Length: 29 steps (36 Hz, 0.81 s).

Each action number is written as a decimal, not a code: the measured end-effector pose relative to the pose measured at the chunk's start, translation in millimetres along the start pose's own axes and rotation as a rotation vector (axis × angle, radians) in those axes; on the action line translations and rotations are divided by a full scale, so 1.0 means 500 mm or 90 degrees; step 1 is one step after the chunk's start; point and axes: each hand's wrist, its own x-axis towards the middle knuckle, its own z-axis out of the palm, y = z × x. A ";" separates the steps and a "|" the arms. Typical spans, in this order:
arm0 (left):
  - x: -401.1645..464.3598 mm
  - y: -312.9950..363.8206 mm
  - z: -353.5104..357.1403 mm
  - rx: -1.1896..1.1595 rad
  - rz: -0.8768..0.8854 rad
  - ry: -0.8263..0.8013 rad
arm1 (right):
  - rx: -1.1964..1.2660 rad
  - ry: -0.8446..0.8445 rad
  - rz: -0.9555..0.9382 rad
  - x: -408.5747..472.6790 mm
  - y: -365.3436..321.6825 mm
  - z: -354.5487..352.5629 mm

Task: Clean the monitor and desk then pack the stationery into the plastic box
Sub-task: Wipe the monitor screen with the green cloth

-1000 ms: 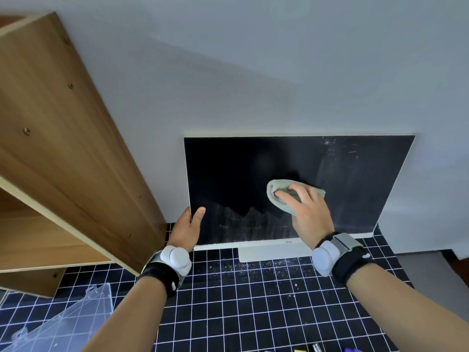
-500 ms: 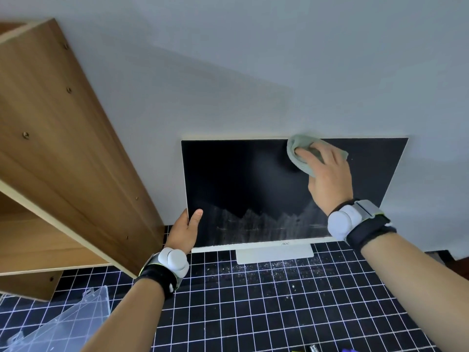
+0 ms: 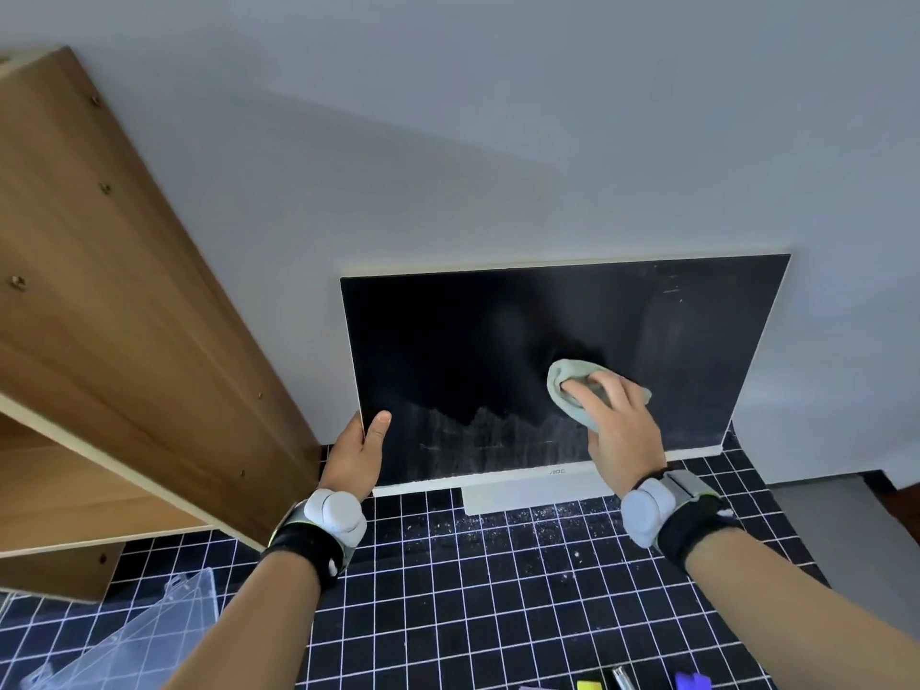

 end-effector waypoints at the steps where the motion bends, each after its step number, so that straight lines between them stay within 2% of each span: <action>1: 0.000 0.000 -0.001 0.003 0.001 -0.001 | -0.006 0.002 -0.007 0.000 0.003 0.001; 7: -0.002 0.003 -0.001 0.005 0.009 -0.008 | -0.068 0.034 -0.043 0.026 0.030 -0.016; 15: -0.005 0.006 0.000 0.006 0.011 -0.003 | -0.107 0.174 -0.090 0.143 0.072 -0.117; 19: -0.005 0.011 0.003 0.005 0.011 -0.007 | -0.121 0.203 -0.102 0.179 0.085 -0.154; 29: 0.003 -0.006 -0.001 0.003 0.013 -0.010 | -0.015 0.236 -0.032 0.141 0.072 -0.110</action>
